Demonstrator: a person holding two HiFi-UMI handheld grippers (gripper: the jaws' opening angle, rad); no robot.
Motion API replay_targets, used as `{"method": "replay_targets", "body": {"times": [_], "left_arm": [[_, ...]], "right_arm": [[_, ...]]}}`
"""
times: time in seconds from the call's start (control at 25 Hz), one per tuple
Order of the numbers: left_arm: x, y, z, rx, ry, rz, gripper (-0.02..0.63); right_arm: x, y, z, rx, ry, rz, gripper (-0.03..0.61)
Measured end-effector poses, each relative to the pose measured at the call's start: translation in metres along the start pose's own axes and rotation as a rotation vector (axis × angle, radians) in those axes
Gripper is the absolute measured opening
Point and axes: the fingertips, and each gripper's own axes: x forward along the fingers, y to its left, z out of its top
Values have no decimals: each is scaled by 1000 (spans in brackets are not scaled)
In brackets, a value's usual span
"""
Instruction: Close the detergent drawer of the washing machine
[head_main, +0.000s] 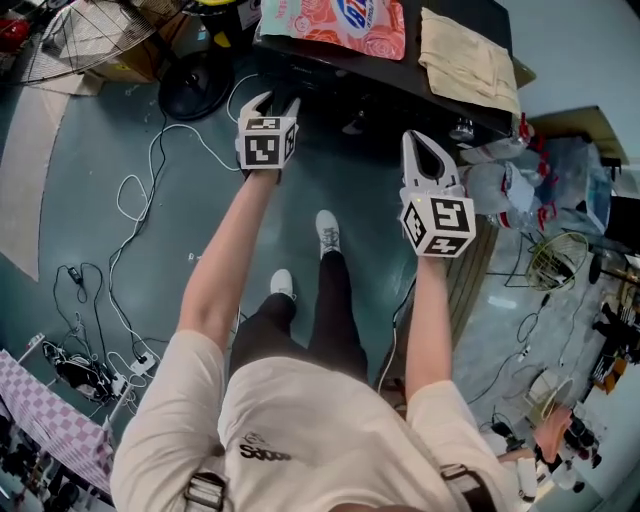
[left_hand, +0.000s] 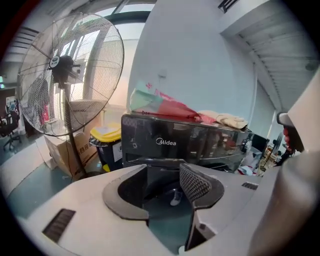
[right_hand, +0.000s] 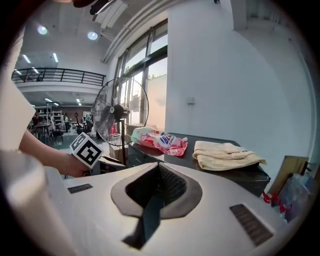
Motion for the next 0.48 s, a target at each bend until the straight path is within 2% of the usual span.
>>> {"method": "replay_targets", "body": {"times": [0.12, 0.32, 0.48], "left_arm": [[-42, -4, 2, 35, 3, -18, 179], [-120, -15, 16, 118, -26, -74, 36], [-178, -28, 28, 153, -58, -147, 18]], "right_arm": [[-28, 10, 23, 2, -19, -25, 0], [-76, 34, 51, 2, 3, -36, -1], [-107, 54, 62, -34, 30, -36, -2]]}}
